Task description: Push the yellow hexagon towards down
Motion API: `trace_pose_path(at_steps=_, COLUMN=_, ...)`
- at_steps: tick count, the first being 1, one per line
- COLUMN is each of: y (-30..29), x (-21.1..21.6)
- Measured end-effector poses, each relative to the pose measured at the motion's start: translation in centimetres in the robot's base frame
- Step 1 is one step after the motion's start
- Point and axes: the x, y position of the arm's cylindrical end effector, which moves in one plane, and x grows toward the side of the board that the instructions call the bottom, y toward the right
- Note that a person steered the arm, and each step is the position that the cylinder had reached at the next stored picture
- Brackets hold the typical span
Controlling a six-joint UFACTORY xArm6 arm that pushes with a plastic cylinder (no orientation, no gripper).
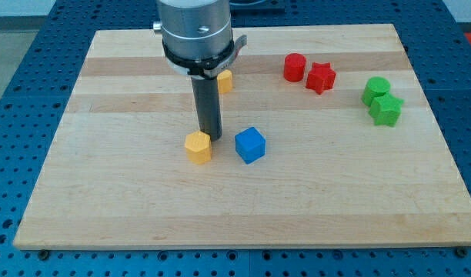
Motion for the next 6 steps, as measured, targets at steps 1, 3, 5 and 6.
trace_pose_path(at_steps=1, y=0.0, x=1.2)
trace_pose_path(at_steps=3, y=0.0, x=4.4)
trace_pose_path(at_steps=5, y=-1.2, x=6.4)
trace_pose_path(at_steps=6, y=-3.0, x=7.4)
